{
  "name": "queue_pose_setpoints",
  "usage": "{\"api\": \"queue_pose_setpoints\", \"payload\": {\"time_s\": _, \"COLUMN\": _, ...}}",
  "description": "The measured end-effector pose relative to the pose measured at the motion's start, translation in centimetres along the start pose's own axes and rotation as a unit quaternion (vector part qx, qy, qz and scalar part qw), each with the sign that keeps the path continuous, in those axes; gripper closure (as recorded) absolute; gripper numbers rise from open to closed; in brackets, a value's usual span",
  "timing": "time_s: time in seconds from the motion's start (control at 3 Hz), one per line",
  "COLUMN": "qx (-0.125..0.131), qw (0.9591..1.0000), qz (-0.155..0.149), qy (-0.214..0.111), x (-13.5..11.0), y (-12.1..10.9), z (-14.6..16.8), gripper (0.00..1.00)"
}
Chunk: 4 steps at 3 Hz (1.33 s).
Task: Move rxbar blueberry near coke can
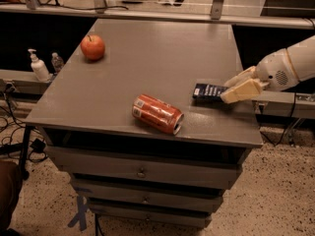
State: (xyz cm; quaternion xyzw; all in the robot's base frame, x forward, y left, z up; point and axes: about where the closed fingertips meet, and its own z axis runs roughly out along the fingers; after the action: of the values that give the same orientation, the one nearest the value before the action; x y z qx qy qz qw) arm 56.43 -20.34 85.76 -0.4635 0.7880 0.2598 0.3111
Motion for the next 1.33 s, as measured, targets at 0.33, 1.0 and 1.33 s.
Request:
{"api": "queue_pose_setpoints", "payload": {"time_s": 0.33, "qx": -0.022, "qw": 0.9997, "qz": 0.0, "qy": 0.006, "x": 0.6, "y": 2.4, "z": 0.3, "gripper": 1.0}}
{"api": "queue_pose_setpoints", "payload": {"time_s": 1.0, "qx": -0.033, "qw": 0.999, "qz": 0.001, "qy": 0.03, "x": 1.8, "y": 4.6, "z": 1.1, "gripper": 0.59}}
{"api": "queue_pose_setpoints", "payload": {"time_s": 1.33, "qx": -0.033, "qw": 0.9989, "qz": 0.0, "qy": 0.035, "x": 1.9, "y": 5.2, "z": 1.1, "gripper": 0.28}}
